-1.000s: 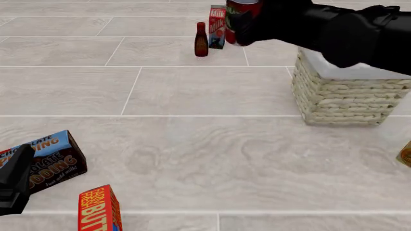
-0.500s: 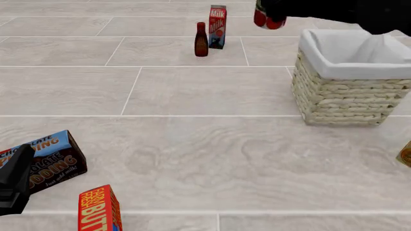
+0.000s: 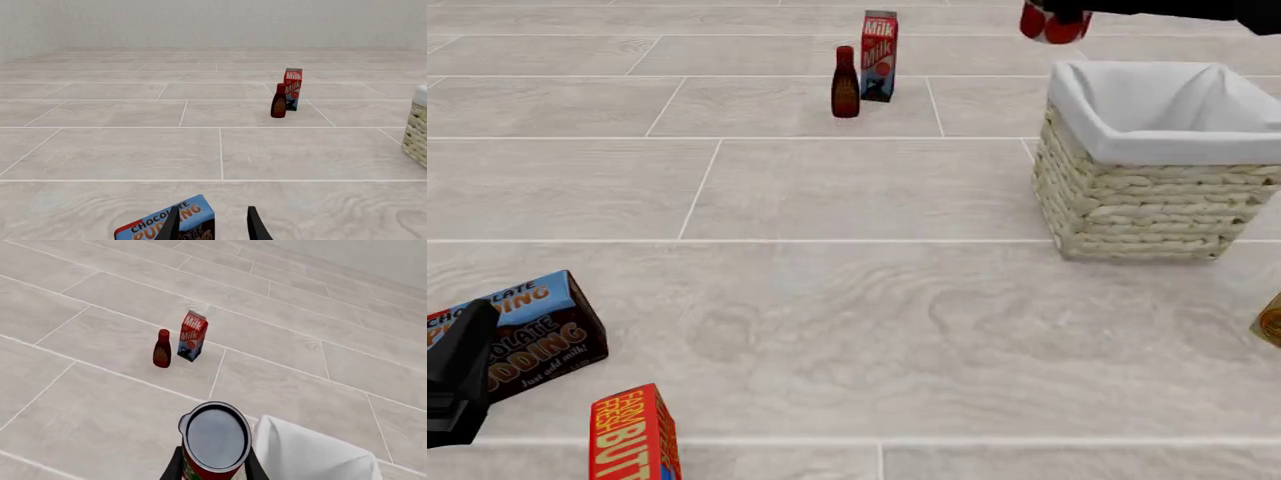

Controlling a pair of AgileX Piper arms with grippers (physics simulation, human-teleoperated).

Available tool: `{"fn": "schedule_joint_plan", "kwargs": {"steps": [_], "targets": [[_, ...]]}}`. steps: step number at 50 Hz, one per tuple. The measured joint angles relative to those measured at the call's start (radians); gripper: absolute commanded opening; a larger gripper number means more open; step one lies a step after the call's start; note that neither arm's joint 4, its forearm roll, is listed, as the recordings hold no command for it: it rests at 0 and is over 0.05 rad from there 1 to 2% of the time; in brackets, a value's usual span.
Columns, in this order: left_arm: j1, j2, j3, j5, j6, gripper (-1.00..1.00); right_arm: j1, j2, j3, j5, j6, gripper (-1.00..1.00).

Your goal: Pick the tomato sauce and place it in the basket.

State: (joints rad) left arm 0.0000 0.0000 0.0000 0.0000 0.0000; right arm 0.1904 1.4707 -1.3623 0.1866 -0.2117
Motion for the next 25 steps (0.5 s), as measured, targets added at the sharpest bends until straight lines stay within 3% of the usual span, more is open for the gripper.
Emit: {"fn": "schedule_joint_plan", "kwargs": {"steps": [25], "targets": [[0.000,0.000,0.000,0.000,0.000,1.00,-0.142,0.002,0.019,-0.022,-0.013,-1.00]]}}
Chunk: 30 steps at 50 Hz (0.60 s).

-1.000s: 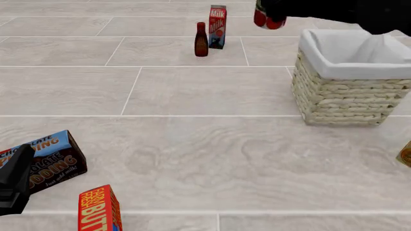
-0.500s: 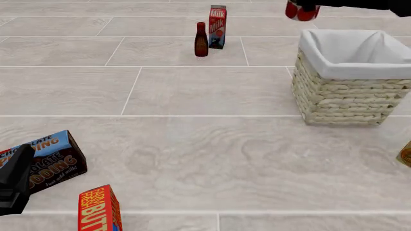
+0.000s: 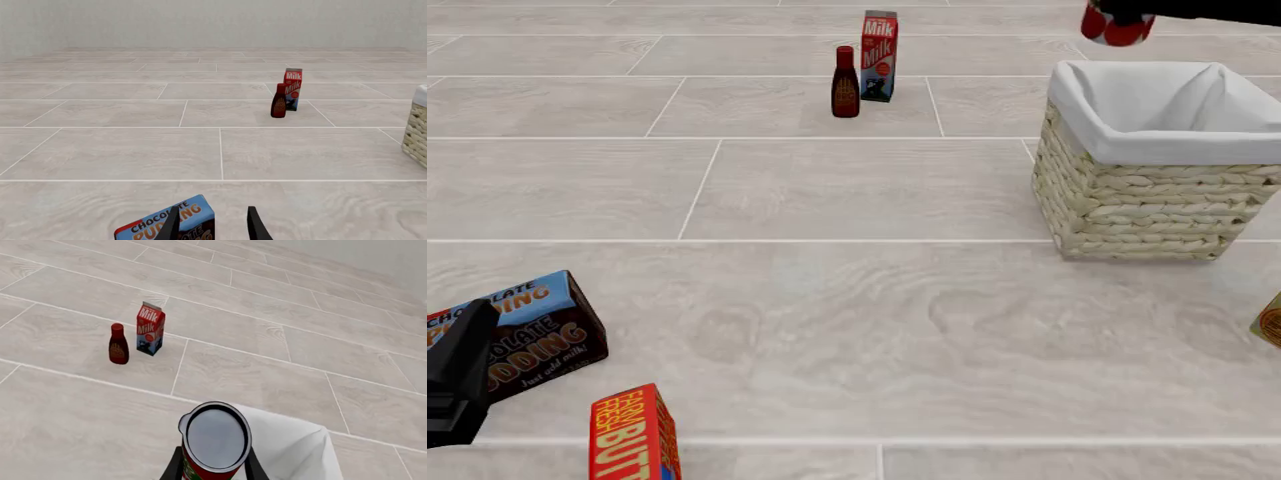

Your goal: Pick the tomato sauce and place it in the basket.

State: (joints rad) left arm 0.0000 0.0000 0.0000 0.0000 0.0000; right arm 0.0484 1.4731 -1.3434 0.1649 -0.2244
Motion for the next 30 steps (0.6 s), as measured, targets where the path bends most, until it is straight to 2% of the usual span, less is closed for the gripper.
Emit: {"fn": "schedule_joint_plan", "kwargs": {"steps": [30], "targets": [[0.000,0.000,0.000,0.000,0.000,1.00,-0.132,0.052,0.053,-0.087,-0.016,-1.00]]}}
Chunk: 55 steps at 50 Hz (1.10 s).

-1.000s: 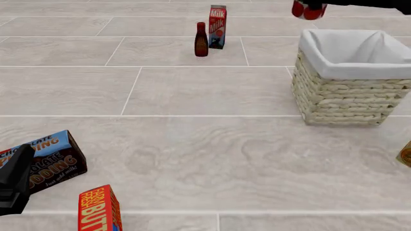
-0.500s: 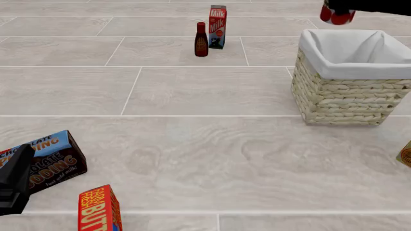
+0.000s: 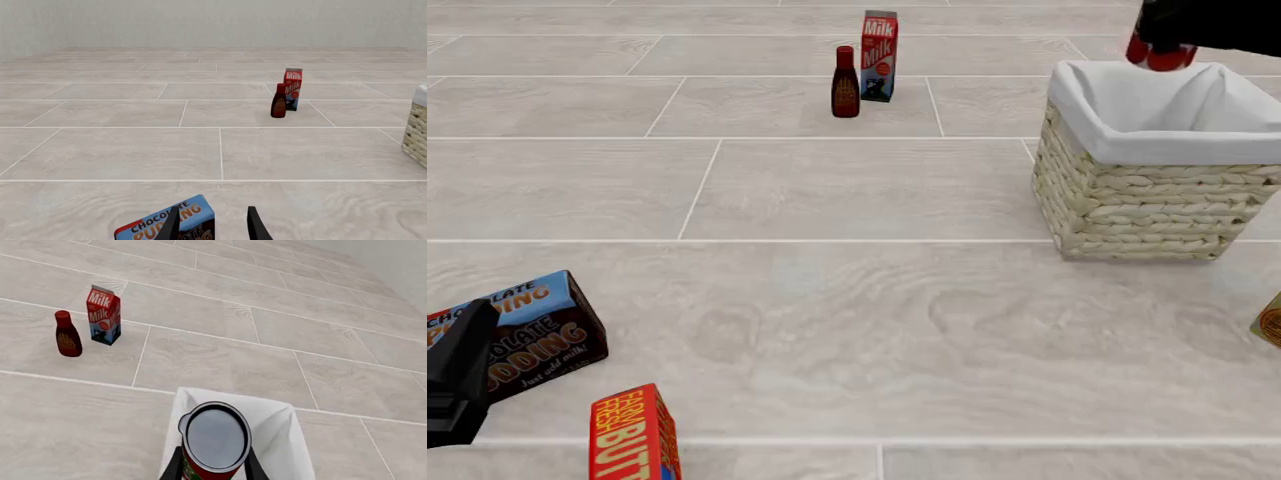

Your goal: Pick the tomato sauce and place it in the basket.

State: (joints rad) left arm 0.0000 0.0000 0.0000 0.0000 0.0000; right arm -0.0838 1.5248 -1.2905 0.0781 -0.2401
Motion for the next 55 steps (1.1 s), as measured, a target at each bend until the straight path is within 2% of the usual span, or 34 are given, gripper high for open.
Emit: {"fn": "schedule_joint_plan", "kwargs": {"steps": [31,55], "targets": [[0.000,0.000,0.000,0.000,0.000,1.00,-0.073,0.108,0.009,-0.088,0.013,-1.00],[0.000,0.000,0.000,0.000,0.000,1.00,-0.101,0.202,-0.025,-0.117,0.021,-1.00]]}}
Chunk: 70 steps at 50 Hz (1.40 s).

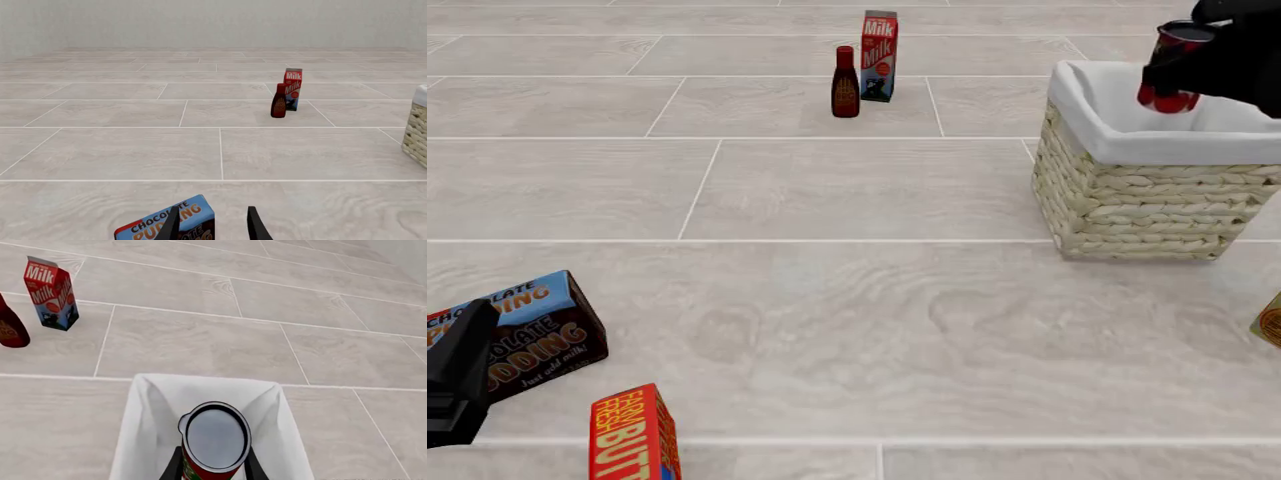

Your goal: Pick the tomato sauce and place it in the basket.

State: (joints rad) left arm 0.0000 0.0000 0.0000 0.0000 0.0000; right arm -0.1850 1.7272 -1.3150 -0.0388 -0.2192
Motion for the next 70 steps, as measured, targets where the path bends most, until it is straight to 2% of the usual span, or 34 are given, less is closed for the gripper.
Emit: {"fn": "schedule_joint_plan", "kwargs": {"steps": [48,49,70], "targets": [[0.000,0.000,0.000,0.000,0.000,1.00,-0.031,0.096,-0.006,-0.017,0.002,-1.00],[0.000,0.000,0.000,0.000,0.000,1.00,-0.031,0.097,-0.007,-0.016,0.003,1.00],[0.000,0.000,0.000,0.000,0.000,1.00,-0.028,0.085,-0.011,-0.007,0.004,1.00]]}}
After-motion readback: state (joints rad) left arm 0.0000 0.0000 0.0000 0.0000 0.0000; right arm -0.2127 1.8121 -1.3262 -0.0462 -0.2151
